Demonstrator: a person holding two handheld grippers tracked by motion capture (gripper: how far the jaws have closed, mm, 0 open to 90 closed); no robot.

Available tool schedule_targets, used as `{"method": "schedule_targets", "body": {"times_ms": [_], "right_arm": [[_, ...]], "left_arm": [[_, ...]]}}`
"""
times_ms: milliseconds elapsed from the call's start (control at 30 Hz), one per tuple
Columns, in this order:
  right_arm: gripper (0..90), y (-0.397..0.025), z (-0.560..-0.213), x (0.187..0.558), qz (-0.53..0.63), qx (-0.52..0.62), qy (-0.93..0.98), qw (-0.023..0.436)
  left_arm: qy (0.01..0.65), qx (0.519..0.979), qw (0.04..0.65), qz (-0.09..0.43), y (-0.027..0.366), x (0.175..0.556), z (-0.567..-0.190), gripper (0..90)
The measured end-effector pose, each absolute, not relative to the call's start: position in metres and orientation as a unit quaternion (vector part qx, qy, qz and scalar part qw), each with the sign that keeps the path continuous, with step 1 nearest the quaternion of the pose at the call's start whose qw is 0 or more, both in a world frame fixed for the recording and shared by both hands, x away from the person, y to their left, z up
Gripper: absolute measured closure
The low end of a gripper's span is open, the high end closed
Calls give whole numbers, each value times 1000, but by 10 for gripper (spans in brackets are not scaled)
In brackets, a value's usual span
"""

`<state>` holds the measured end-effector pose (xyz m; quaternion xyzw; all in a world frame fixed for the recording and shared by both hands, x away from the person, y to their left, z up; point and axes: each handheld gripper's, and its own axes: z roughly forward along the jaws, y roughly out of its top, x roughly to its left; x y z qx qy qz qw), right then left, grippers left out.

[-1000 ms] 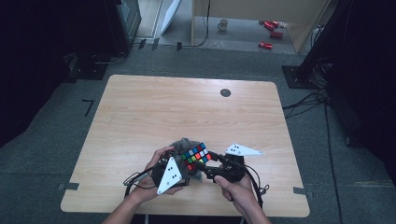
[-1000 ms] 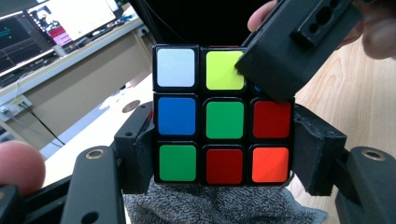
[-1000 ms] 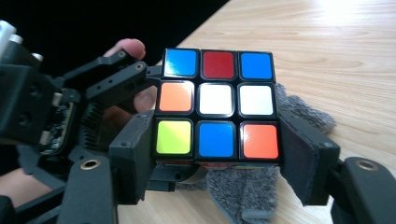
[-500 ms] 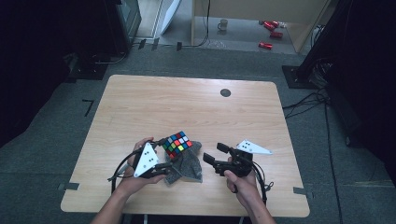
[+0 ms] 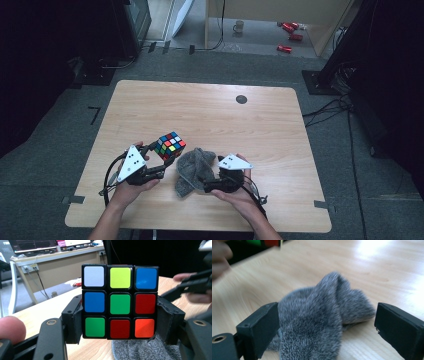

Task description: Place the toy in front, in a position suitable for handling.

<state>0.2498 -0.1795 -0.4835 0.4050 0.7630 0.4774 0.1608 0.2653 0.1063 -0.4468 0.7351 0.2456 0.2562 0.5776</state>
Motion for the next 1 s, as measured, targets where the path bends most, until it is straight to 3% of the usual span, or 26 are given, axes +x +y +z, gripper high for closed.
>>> {"method": "schedule_targets", "body": {"times_ms": [67,167,200,267,300,333,367,433,467,533,700,1000], "right_arm": [[65,-169,-490,250,455,398,778,172],[153,-153,-499,246,419,382,797,206],[252,-145,-504,245,400,376,807,215],[298,-142,-508,245,383,375,814,223],[412,-139,-512,244,371,370,821,227],[412,-139,-512,244,371,370,821,227],[514,-140,-514,244,367,371,823,222],[630,-142,-515,245,371,374,822,216],[630,-142,-515,245,371,374,822,216],[729,-146,-515,246,379,376,819,211],[806,-171,-502,247,415,405,788,206],[815,-212,-457,233,478,411,741,232]], "left_arm": [[245,735,581,248,106,265,-447,354],[246,733,588,238,105,264,-446,354],[246,731,593,231,105,263,-445,354],[245,731,594,229,105,263,-444,354],[245,730,595,228,105,263,-444,354],[245,730,596,228,104,263,-444,354],[246,729,598,225,105,264,-444,354],[246,730,598,224,105,264,-444,354],[246,730,598,224,105,264,-444,354],[245,731,598,220,104,264,-444,354],[237,740,595,206,97,264,-448,354],[214,766,578,181,78,263,-458,354]]}}
